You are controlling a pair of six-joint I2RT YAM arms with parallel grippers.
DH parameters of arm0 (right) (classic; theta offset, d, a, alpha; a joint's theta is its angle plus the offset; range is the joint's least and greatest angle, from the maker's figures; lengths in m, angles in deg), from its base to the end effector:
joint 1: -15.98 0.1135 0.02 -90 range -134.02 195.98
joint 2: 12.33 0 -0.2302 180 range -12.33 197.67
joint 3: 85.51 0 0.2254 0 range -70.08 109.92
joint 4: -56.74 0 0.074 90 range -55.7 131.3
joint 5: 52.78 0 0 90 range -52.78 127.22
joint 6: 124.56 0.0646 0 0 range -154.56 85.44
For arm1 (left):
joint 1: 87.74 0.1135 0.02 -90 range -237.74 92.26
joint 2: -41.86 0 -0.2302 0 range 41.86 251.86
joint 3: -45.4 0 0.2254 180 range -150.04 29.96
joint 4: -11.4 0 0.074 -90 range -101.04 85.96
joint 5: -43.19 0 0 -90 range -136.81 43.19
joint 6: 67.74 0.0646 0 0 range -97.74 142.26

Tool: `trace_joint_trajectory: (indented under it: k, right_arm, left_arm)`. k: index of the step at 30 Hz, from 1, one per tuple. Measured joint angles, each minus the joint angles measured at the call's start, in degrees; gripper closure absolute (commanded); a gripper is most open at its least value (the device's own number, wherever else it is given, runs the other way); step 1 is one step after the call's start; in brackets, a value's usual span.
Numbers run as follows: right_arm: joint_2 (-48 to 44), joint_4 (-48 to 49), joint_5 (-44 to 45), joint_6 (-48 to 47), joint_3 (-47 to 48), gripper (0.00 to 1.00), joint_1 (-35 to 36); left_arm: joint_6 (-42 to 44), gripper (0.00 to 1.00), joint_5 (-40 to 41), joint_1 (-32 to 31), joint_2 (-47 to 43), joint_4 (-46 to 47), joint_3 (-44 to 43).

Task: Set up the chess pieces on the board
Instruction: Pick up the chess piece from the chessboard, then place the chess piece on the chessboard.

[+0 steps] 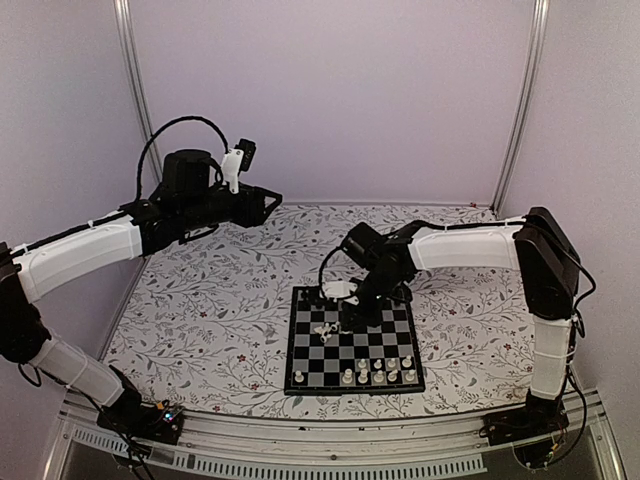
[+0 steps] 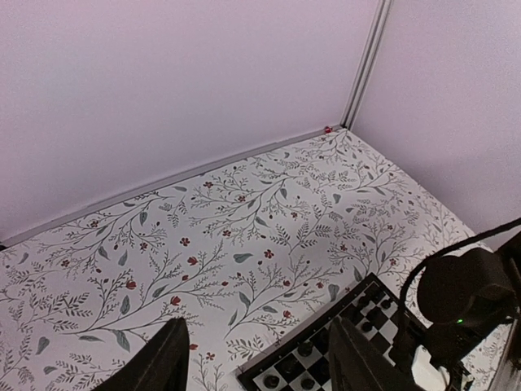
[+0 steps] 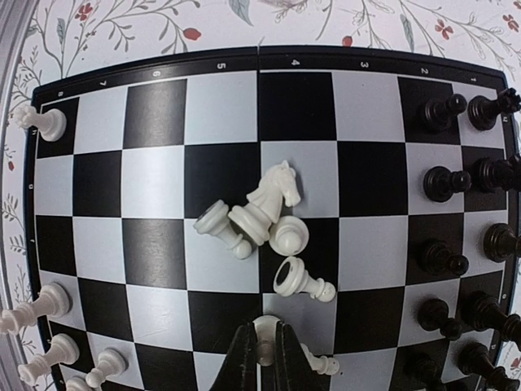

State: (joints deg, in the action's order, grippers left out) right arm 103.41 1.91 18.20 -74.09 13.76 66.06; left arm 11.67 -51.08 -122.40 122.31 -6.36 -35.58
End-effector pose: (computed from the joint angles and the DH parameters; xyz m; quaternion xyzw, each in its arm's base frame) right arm 0.2273 0.3045 0.1290 -0.7048 0.6715 0.1771 0.1446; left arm 0.2764 -0.1970 0.3016 0.1894 0.7822 -0.2557 0.5356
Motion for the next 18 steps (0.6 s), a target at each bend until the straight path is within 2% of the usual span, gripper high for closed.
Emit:
trace_joint_trajectory:
  k: [5,12,18]
  right_arm:
    - [-4.57,-0.52,-1.25,0.04,-1.66,0.95,0.26]
    - [-13.22,-0.74,-2.58,-0.2,-9.86,0.95,0.5]
    - [-14.53,-1.11,-3.13,-0.39,-12.94,0.95,0.87]
  left_arm:
    - [0.22,0.4,0.09,0.0,0.0,0.0,0.0]
    - [0.85,0.39,0.22,0.0,0.0,0.0,0.0]
    - [1.14,0.4,0.22,0.0,0.0,-0.02,0.0]
